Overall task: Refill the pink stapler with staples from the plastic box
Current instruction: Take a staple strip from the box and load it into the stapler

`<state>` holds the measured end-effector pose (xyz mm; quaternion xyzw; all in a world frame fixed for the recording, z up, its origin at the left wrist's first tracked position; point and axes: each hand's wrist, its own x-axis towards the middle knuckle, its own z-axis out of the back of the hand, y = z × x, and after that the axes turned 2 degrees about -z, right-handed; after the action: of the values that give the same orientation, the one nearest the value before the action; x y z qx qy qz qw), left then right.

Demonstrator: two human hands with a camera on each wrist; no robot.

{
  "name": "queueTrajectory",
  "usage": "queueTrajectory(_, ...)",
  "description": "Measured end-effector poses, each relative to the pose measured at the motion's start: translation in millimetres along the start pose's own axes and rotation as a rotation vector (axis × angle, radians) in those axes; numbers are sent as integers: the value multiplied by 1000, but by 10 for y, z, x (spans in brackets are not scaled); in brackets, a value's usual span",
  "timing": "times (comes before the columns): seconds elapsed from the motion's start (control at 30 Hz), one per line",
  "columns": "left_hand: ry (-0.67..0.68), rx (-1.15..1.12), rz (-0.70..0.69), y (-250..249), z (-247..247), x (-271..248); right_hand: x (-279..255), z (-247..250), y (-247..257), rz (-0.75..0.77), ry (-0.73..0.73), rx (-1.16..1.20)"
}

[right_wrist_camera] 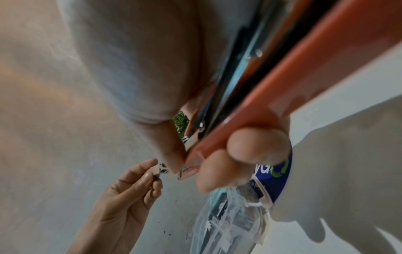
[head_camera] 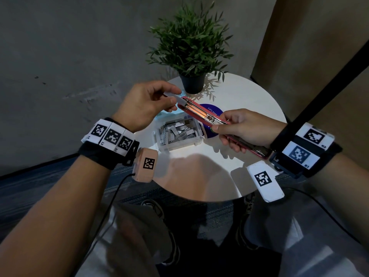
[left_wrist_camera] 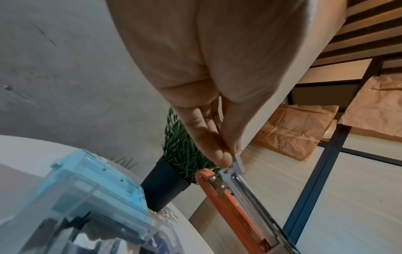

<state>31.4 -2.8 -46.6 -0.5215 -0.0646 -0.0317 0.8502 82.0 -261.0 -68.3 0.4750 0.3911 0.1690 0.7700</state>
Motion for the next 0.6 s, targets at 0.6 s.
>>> queueTrajectory(0.6, -1, 21, -4, -16, -3, 2, -30, -51, 37, -15, -15, -27)
